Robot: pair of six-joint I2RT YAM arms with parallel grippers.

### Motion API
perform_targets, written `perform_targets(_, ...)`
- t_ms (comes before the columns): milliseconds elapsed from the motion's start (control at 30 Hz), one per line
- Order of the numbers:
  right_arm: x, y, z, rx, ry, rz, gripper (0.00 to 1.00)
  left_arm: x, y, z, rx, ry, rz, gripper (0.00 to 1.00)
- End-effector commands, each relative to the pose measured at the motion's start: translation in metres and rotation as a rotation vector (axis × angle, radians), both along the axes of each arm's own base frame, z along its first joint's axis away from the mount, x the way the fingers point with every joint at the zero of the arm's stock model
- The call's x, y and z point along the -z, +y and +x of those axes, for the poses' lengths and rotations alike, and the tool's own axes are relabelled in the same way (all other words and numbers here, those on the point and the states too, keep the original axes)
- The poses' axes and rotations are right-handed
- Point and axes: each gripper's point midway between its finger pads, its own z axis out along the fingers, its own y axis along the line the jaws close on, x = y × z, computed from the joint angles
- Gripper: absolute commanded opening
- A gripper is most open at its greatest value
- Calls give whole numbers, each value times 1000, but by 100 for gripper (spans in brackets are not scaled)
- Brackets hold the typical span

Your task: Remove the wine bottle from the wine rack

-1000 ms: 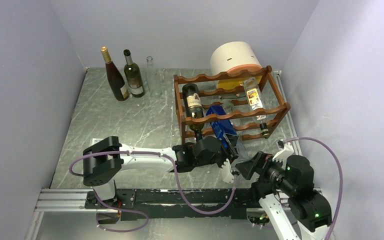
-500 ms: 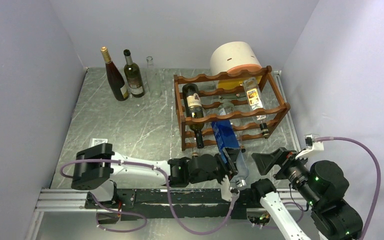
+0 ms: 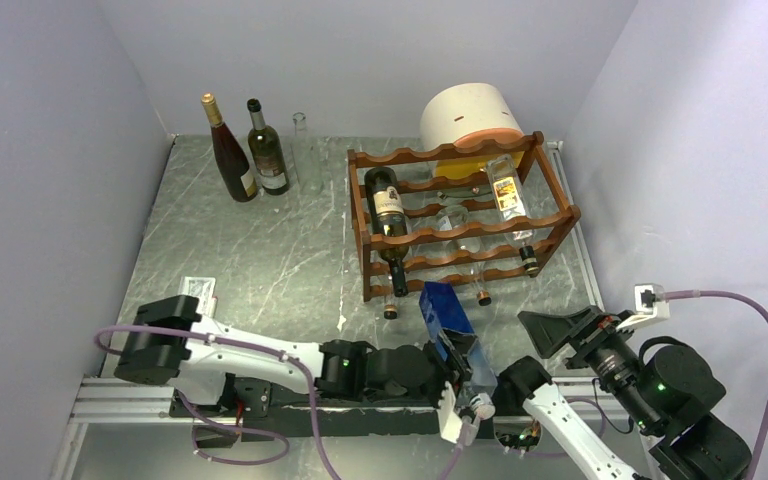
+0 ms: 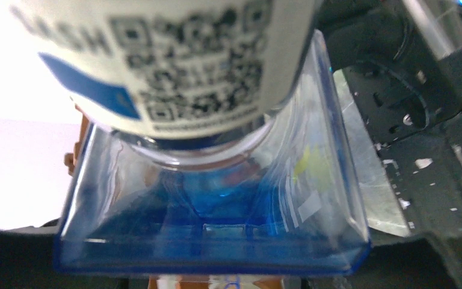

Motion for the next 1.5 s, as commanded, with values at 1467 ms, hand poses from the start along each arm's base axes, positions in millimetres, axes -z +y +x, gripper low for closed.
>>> perform_targets(1467, 14, 27, 47, -4, 12, -19, 100, -108, 366, 293, -1381, 737, -1153, 7)
